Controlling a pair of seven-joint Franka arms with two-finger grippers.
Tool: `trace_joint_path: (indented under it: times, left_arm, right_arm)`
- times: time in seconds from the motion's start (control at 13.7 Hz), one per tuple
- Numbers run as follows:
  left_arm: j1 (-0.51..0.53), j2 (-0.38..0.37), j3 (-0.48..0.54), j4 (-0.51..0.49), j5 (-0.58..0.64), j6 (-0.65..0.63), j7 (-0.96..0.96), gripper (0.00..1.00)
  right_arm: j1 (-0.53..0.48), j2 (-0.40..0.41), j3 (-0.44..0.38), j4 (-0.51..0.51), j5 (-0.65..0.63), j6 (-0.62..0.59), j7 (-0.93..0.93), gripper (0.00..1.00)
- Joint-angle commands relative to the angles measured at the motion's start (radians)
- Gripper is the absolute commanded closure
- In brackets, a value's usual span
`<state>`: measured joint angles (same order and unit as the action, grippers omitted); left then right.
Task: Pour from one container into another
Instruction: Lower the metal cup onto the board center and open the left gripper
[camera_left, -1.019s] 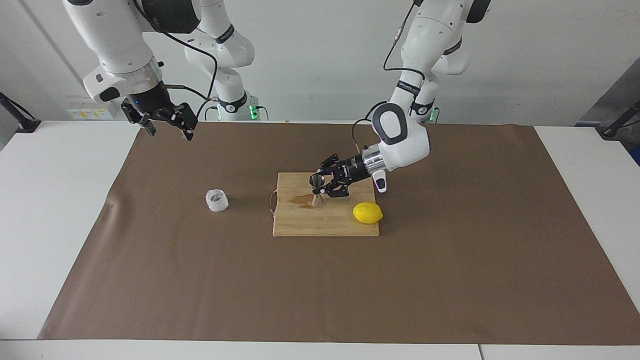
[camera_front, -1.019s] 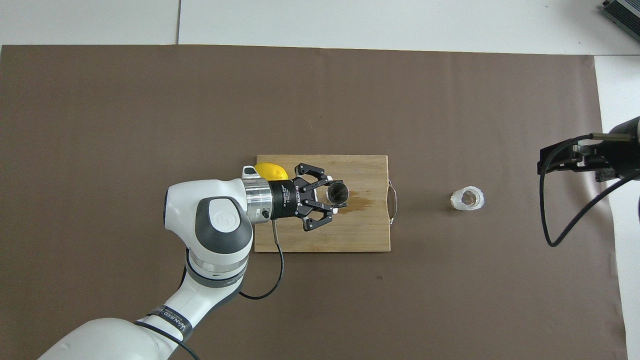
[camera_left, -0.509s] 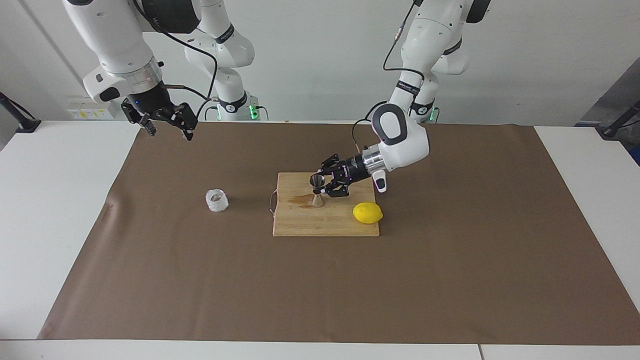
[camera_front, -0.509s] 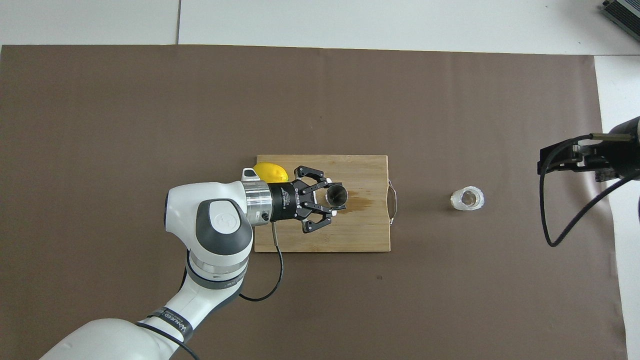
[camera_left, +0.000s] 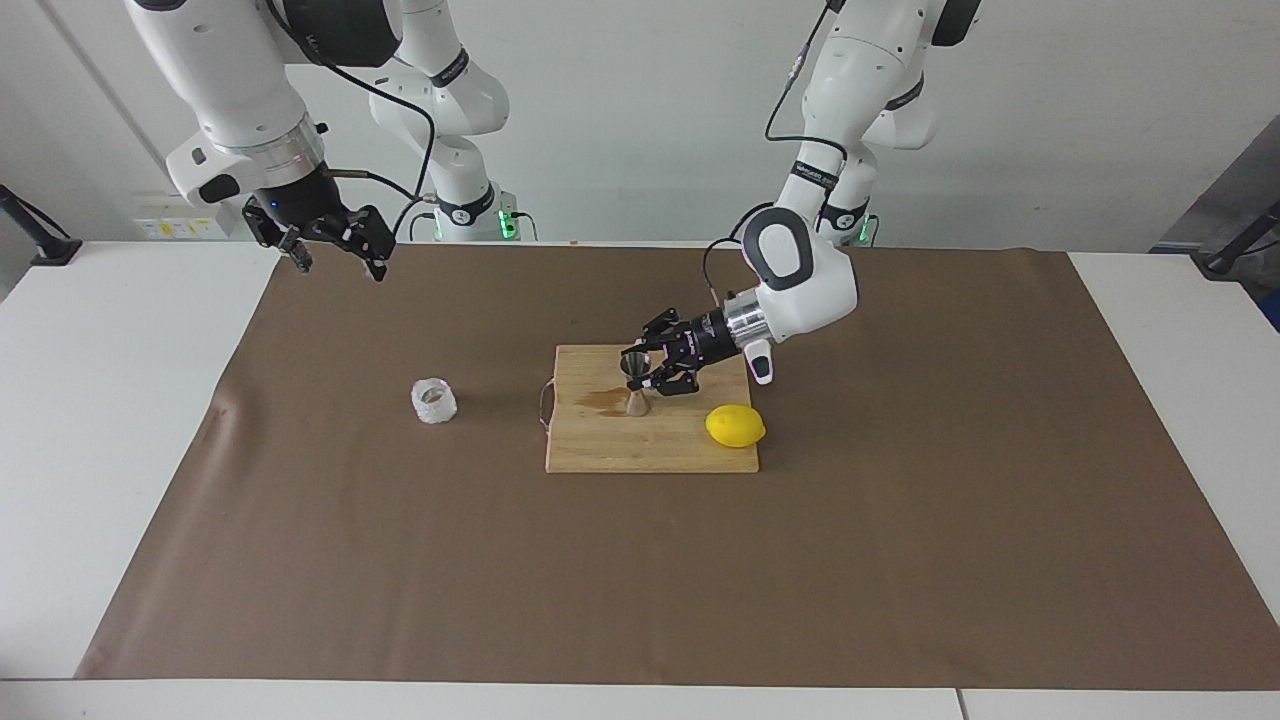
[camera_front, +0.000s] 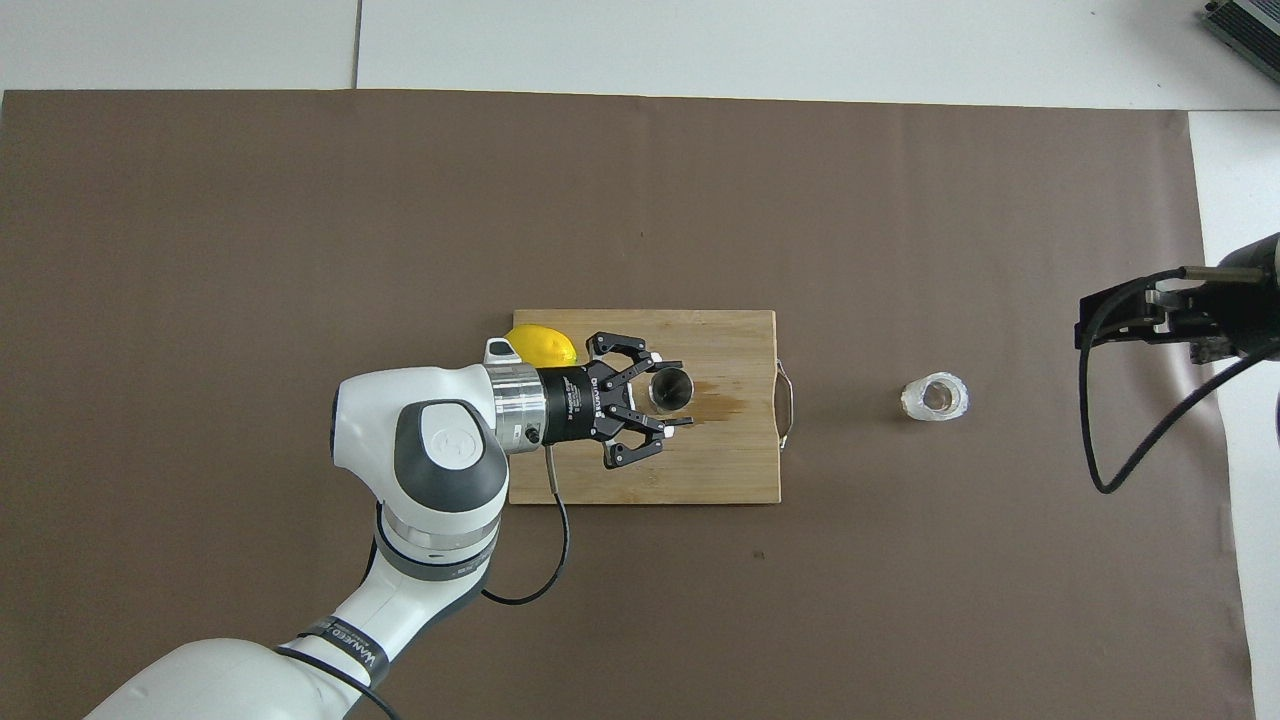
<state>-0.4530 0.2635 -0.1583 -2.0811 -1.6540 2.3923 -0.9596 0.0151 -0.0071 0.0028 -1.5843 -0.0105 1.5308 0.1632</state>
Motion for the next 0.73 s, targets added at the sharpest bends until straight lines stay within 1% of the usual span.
trace_joint_path:
  times: [0.0, 0.15, 0.29, 0.44, 0.51, 0.58, 0.65]
  left_arm:
    - [-0.019, -0.017, 0.014, -0.013, -0.029, 0.015, 0.016, 0.19]
    - [-0.019, -0.020, 0.014, -0.010, -0.029, 0.011, 0.012, 0.13]
    - [-0.013, -0.033, 0.016, -0.005, -0.027, 0.002, -0.005, 0.10]
    - [-0.007, -0.067, 0.022, -0.007, -0.023, -0.034, -0.018, 0.08]
    - [0.003, -0.084, 0.023, -0.007, -0.012, -0.053, -0.019, 0.06]
    - [0.019, -0.099, 0.025, -0.008, 0.000, -0.082, -0.022, 0.03]
    - [0.040, -0.119, 0.025, -0.010, 0.026, -0.116, -0.030, 0.03]
  right_arm:
    - [-0.017, 0.002, 0.005, 0.013, 0.029, -0.020, -0.027, 0.00]
    - [-0.017, 0.002, 0.005, 0.013, 0.029, -0.018, -0.027, 0.00]
    - [-0.017, 0.002, 0.005, 0.013, 0.029, -0.020, -0.027, 0.00]
    - [-0.017, 0.002, 0.005, 0.013, 0.029, -0.018, -0.027, 0.00]
    - [-0.017, 0.002, 0.005, 0.013, 0.029, -0.020, -0.027, 0.00]
    - [-0.017, 0.002, 0.005, 0.013, 0.029, -0.018, -0.027, 0.00]
    - [-0.017, 0.002, 0.005, 0.013, 0.029, -0.020, -0.027, 0.00]
